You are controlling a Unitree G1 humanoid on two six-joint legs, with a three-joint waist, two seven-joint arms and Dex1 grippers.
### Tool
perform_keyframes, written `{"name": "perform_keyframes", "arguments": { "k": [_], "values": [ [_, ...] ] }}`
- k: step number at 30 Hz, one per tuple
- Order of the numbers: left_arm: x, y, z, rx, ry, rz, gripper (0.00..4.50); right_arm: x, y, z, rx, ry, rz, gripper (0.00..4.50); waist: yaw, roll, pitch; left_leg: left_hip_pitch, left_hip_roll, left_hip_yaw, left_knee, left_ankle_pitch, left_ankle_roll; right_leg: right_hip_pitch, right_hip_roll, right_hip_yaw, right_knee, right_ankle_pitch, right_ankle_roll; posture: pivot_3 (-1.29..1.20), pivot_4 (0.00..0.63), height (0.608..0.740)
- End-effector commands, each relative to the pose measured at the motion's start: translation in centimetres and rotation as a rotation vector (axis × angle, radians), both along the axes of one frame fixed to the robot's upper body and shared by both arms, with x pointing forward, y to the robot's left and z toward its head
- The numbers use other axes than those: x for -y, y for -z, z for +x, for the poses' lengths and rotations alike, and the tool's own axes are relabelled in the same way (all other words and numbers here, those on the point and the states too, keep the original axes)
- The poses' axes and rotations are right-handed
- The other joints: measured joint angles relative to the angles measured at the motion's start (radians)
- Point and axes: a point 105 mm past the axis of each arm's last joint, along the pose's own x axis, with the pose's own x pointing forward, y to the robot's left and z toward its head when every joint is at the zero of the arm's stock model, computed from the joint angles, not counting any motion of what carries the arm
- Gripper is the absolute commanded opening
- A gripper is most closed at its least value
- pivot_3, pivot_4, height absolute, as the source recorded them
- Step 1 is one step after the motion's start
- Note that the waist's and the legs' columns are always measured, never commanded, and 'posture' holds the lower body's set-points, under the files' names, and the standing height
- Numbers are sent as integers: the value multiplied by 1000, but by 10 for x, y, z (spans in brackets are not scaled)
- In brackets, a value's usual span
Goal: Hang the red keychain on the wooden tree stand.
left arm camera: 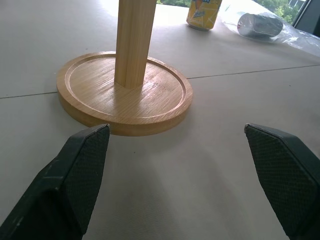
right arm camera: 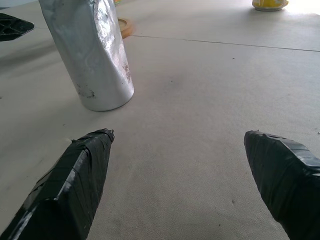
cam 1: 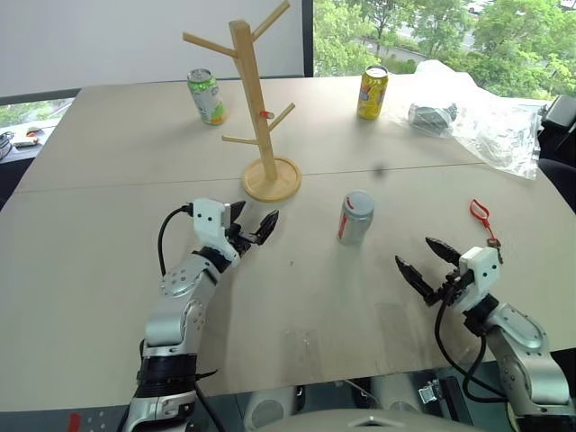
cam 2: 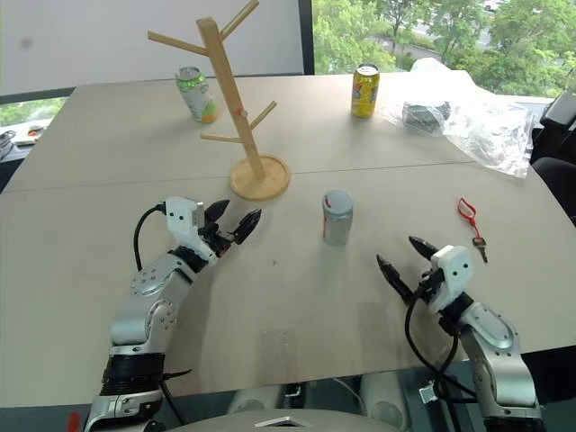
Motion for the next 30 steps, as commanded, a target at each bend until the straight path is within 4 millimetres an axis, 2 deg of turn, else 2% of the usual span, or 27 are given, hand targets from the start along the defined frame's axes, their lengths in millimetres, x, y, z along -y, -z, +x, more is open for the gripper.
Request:
{"name": "perform_keyframes", "arguments": {
  "k": [1, 30],
  "values": [
    [3, -16, -4, 73, 15, 16, 4452, 1, -8, 0, 33, -10, -3, 4500, 0, 0, 0, 0, 0, 0, 0, 0, 0, 0, 0, 0, 0, 0, 0, 0, 150, 740],
    [5, -17, -4, 83, 24, 18, 4452, 1, -8, 0, 32, -15, -3, 4500, 0, 0, 0, 0, 0, 0, 0, 0, 0, 0, 0, 0, 0, 0, 0, 0, 150, 740]
  ]
}}
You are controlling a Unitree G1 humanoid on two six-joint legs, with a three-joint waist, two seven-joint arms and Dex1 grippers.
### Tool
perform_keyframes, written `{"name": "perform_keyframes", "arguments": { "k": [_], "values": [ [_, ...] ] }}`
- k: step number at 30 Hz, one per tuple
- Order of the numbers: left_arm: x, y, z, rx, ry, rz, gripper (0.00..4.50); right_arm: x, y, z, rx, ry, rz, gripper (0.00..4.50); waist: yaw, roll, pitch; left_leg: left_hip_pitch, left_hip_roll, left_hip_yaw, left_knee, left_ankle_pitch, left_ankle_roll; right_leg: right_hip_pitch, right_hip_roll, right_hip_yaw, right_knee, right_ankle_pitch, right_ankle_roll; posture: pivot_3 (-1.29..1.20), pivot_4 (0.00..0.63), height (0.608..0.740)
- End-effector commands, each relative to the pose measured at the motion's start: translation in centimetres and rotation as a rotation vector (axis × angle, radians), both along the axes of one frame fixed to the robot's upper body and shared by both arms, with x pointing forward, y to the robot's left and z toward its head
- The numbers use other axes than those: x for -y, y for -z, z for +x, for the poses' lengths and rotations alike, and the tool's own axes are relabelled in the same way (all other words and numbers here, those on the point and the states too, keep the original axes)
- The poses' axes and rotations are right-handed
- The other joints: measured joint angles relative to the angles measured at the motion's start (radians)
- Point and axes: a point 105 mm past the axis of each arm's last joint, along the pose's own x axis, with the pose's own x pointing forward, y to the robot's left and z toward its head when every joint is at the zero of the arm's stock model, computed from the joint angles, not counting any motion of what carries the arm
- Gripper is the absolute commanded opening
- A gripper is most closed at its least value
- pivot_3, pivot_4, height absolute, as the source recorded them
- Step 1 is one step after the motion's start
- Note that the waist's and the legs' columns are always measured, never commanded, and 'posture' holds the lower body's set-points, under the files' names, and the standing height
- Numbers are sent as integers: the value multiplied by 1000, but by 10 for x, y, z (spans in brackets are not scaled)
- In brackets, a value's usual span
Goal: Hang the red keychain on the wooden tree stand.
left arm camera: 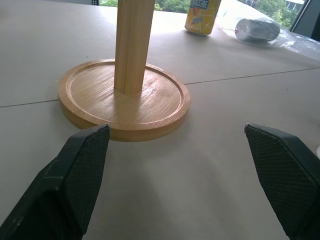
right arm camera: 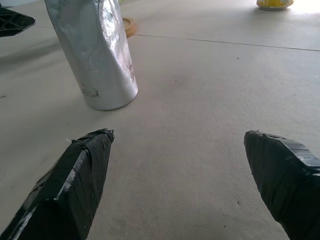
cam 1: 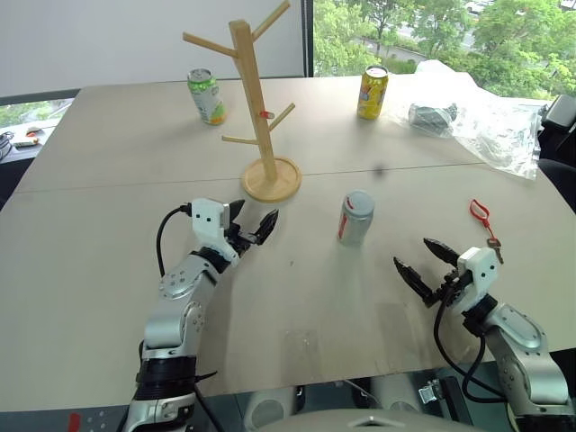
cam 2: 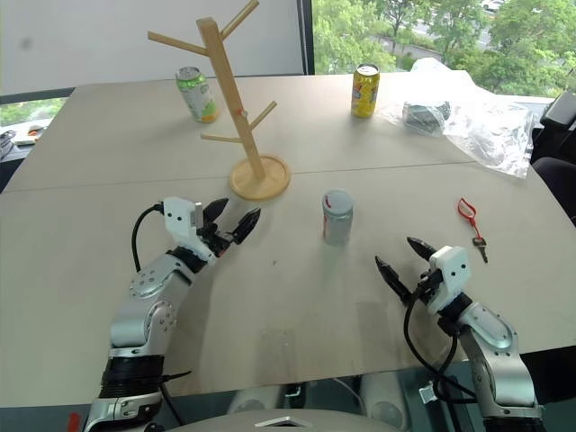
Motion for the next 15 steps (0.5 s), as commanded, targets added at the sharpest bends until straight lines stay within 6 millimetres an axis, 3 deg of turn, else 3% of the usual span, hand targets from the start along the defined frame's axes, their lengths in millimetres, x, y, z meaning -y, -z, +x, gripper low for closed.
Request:
{"name": "perform_keyframes", "arguments": {
  "k": [1, 15],
  "values": [
    [5, -13, -2, 58, 23, 13, 4452, 3, -9, 0, 34, -2, -1, 4500, 0, 0, 0, 0, 0, 0, 0, 0, 0, 0, 0, 0, 0, 0, 0, 0, 150, 740],
    [8, -15, -1, 68, 35, 11, 4452, 3, -10, 0, 38, -7, -1, 4500, 0, 0, 0, 0, 0, 0, 0, 0, 0, 0, 0, 0, 0, 0, 0, 0, 150, 740]
  ]
}}
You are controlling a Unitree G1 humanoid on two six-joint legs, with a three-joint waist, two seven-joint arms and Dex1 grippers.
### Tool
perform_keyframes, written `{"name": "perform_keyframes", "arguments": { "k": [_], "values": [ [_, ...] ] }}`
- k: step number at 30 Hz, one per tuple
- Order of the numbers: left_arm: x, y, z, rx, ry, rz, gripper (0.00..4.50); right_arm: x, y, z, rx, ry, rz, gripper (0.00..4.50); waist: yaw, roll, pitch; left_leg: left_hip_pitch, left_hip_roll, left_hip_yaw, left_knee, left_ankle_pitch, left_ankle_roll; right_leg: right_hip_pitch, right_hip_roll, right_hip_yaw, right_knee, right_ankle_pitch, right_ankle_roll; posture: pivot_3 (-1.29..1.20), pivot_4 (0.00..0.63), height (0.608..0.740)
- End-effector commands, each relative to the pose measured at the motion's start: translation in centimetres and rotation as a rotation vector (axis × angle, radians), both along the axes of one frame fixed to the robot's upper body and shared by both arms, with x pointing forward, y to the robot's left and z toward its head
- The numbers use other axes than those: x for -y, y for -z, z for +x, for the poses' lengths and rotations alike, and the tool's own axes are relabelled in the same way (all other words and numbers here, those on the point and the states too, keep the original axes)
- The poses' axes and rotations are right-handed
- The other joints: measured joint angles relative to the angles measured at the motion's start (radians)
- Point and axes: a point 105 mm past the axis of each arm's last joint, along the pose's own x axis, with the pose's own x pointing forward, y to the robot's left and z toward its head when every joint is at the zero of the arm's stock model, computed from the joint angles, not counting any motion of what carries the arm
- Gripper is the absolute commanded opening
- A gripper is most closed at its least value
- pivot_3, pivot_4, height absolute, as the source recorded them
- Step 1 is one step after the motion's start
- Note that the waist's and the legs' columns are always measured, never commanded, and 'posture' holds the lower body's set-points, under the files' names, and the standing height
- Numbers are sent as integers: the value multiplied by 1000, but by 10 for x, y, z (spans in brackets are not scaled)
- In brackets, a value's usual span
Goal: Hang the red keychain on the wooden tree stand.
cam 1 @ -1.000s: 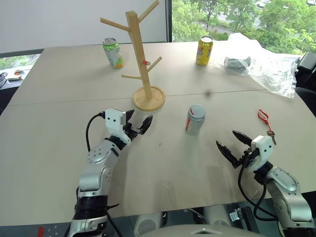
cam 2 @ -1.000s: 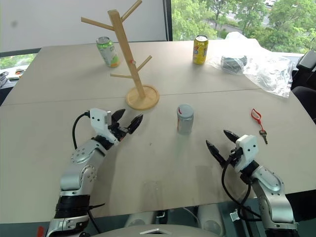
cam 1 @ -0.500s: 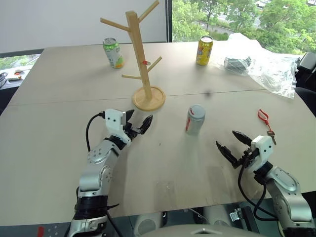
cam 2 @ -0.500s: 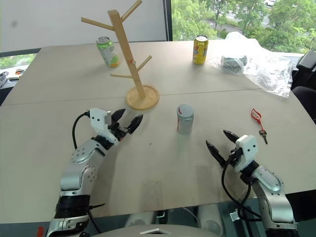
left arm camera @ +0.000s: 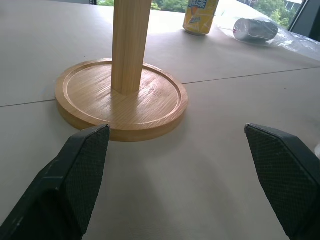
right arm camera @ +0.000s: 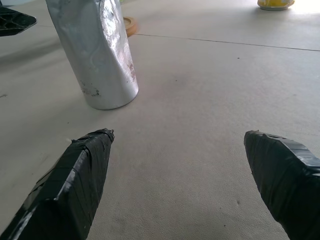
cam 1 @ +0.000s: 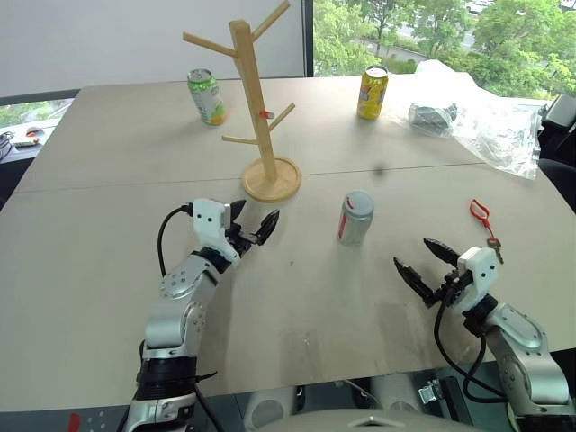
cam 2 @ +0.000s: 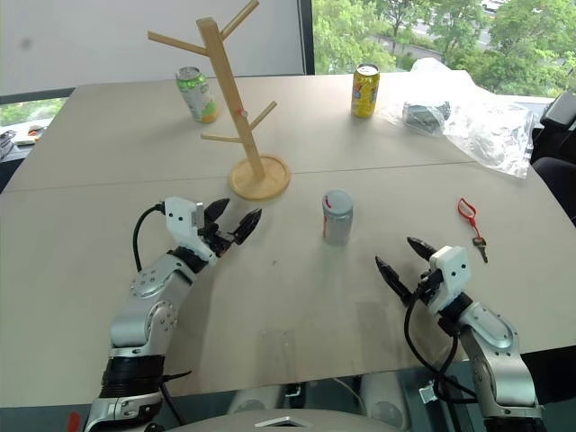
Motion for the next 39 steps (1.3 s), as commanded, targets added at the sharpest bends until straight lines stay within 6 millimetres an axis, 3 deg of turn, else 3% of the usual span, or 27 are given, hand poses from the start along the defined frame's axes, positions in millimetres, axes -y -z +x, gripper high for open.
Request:
{"name": "perform_keyframes", "arguments": {
  "k": [1, 9, 16, 20, 24, 28, 31, 35, 39],
  "values": [
    [5, -16, -1, 69, 26, 9, 4452, 2, -10, 0, 38, -5, 4, 4500, 0, 0, 0, 0, 0, 0, 0, 0, 0, 0, 0, 0, 0, 0, 0, 0, 150, 740],
    [11, -15, 0, 71, 50, 20, 4452, -16, -12, -23, 15, -206, -26, 4500, 0, 0, 0, 0, 0, 0, 0, 0, 0, 0, 0, 0, 0, 0, 0, 0, 150, 740],
    [19, -17, 0, 86, 86, 32, 4452, -11, -16, -21, 50, -235, -70, 4500, 0, 0, 0, 0, 0, 0, 0, 0, 0, 0, 0, 0, 0, -1, 2, 0, 150, 740],
    [26, -33, -1, 166, 115, 49, 4452, -12, -17, -19, 58, -239, -79, 4500, 2, 0, 0, 0, 0, 0, 0, 0, 0, 0, 0, 0, 0, -1, 2, 0, 150, 740],
    [44, -82, -6, 306, 176, -19, 4452, -12, -16, -16, 62, -240, -87, 4500, 2, -1, 0, 0, 0, 0, 0, 0, 0, 1, 0, 0, 0, -1, 1, 0, 150, 740],
    [63, -113, -12, 383, 251, -77, 4452, -13, -15, -13, 68, -240, -89, 4500, 1, -1, 0, 0, 0, 0, 1, 0, 0, 1, 0, 0, 0, 0, 0, 0, 150, 740],
    [80, -120, -19, 385, 329, -85, 4452, -14, -15, -14, 79, -247, -93, 4500, 0, 0, 0, 2, -1, 0, 1, 0, 0, 3, 1, 0, 0, 0, 0, 0, 150, 740],
    [110, -110, -31, 320, 492, -76, 4452, -15, -18, -14, 93, -248, -103, 4500, 1, 0, 0, 2, -1, -1, 1, 0, 0, 3, 1, 0, 0, -2, 3, 0, 150, 740],
    [123, -105, -33, 284, 557, -50, 4452, -13, -18, -13, 97, -238, -107, 4500, 1, 0, 0, 2, -1, -1, 1, 0, 0, 4, 1, 0, 0, -2, 3, 0, 150, 740]
  ]
}}
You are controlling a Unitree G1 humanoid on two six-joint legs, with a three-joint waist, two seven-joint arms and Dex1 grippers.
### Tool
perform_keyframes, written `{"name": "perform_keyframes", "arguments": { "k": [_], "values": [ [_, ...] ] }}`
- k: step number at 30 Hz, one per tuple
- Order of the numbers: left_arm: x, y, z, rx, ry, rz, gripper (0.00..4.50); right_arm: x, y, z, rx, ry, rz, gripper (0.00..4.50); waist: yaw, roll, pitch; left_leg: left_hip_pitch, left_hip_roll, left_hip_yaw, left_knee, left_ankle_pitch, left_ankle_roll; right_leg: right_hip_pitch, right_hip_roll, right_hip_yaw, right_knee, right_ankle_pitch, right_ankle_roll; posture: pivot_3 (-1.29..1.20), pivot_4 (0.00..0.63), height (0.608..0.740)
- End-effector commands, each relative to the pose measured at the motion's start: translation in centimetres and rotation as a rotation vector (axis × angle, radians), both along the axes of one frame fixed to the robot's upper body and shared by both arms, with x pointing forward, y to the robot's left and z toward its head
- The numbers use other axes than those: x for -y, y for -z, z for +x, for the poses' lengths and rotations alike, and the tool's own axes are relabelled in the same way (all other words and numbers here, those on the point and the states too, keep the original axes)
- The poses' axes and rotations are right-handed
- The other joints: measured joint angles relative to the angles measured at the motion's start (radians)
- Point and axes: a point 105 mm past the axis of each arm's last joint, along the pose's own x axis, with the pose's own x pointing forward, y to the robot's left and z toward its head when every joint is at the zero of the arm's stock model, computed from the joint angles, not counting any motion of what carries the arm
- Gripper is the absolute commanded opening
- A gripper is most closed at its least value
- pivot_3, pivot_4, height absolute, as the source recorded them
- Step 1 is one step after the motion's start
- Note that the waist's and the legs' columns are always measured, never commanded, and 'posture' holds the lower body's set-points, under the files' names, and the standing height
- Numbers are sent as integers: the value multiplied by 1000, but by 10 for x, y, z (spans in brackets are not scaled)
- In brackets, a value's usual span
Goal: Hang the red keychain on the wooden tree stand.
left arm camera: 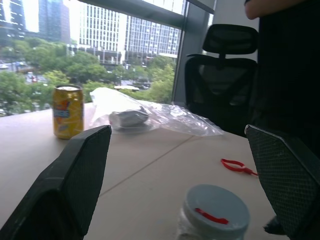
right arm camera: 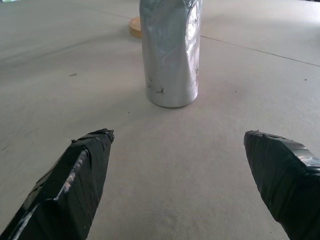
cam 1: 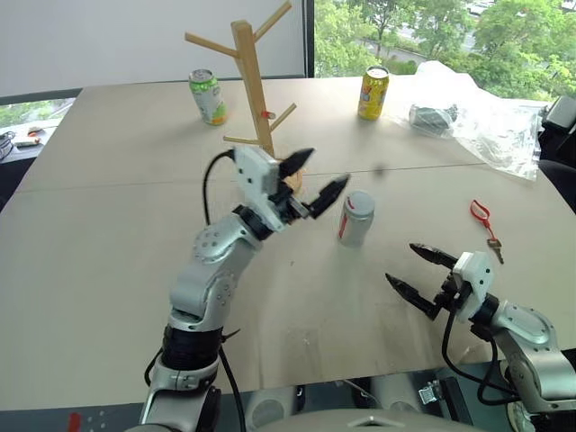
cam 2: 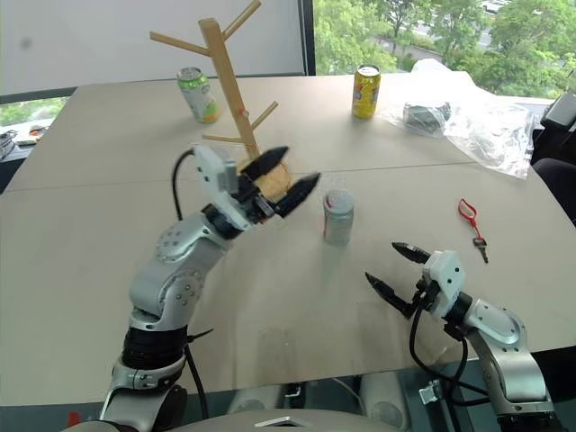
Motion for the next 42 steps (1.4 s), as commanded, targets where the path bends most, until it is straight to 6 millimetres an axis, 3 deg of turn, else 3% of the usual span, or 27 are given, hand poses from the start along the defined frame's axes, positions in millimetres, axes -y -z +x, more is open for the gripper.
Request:
{"name": "perform_keyframes", "arguments": {
  "k": [1, 10, 26, 33, 38, 42],
  "values": [
    [11, -10, -8, 48, 67, 20, 4452, -1, -11, 0, 54, -2, -3, 4500, 0, 0, 0, 0, 0, 0, 0, 0, 0, 0, 0, 0, 0, 0, 0, 0, 150, 740],
    [31, 16, 1, 9, 85, 122, 4452, 0, -14, -1, 62, 26, 1, 4500, 0, 0, 0, 0, 0, 0, 0, 0, 0, 0, 0, 0, 0, 0, 0, 0, 150, 740],
    [47, 70, 17, -50, 57, 231, 4452, -1, -20, 1, 73, 49, 4, 4500, 0, 0, 0, 0, 0, 0, 0, 0, 0, 0, 0, 0, 0, 0, 0, 0, 150, 740],
    [50, 78, 20, -63, 56, 225, 4452, -1, -22, 2, 74, 57, 5, 4500, 0, 0, 0, 0, 0, 0, 0, 0, 0, 0, 0, 0, 0, 0, 0, 0, 150, 740],
    [51, 79, 18, -58, 59, 220, 2436, -1, -23, 2, 75, 61, 5, 4500, 0, 0, 0, 0, 0, 0, 0, 0, 0, 0, 0, 0, 0, 0, 0, 0, 150, 740],
    [50, 80, 21, -38, 26, 234, 2441, -1, -24, 3, 75, 62, 5, 4500, 0, 0, 0, 0, 0, 0, 0, 0, 0, 0, 0, 0, 0, 0, 0, 0, 150, 740]
  ]
}}
